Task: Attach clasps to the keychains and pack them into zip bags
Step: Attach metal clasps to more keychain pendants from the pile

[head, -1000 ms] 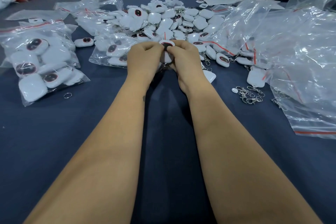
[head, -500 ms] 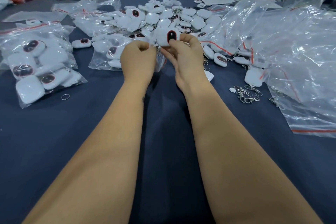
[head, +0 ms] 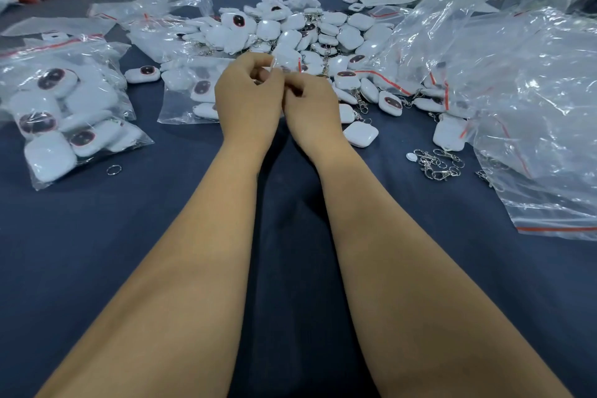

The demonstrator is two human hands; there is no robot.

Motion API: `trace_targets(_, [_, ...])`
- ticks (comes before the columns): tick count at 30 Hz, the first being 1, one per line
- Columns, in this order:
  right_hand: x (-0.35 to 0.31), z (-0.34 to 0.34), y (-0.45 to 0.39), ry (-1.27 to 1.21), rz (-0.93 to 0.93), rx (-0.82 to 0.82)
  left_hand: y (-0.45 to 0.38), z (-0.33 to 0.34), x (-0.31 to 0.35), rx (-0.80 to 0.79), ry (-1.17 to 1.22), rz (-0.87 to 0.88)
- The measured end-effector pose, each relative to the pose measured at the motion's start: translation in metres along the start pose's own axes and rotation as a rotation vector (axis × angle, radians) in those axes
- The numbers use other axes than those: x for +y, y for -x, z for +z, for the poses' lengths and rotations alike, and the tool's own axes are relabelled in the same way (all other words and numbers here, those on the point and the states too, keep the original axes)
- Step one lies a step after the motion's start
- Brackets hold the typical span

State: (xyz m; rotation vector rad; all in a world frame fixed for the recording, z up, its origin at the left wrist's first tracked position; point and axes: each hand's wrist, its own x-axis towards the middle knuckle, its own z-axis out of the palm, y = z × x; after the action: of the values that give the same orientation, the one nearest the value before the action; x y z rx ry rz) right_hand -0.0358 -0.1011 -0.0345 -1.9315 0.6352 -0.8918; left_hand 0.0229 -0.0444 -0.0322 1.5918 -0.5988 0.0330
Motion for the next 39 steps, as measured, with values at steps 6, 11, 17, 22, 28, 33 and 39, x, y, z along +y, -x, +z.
trace_targets(6, [0.000, -0.017, -0.001, 0.280, 0.093, 0.315, -0.006, -0.002, -0.008, 0.039, 0.088, -0.209])
trace_targets(11, [0.005, -0.017, -0.001, 0.651, 0.152, 0.154, -0.014, -0.011, 0.003, 0.430, 0.359, -0.129])
trace_targets(17, [0.009, -0.011, 0.002, 0.832, 0.154, 0.095, -0.003, -0.003, 0.004, 0.105, 0.183, -0.042])
trace_targets(22, [0.011, -0.012, 0.002, 0.855, 0.131, 0.132, 0.004, 0.003, -0.007, -0.283, -0.223, -0.066])
trace_targets(28, [0.013, -0.011, 0.000, 0.836, 0.117, 0.166, 0.007, 0.007, -0.007, -0.306, -0.492, 0.075])
trace_targets(33, [0.008, -0.014, -0.006, 0.540, 0.055, 0.332, 0.007, 0.008, -0.006, -0.286, -0.608, 0.107])
trace_targets(39, [-0.005, -0.002, -0.001, -0.370, 0.097, 0.260, 0.003, 0.000, -0.008, -0.056, -0.360, -0.059])
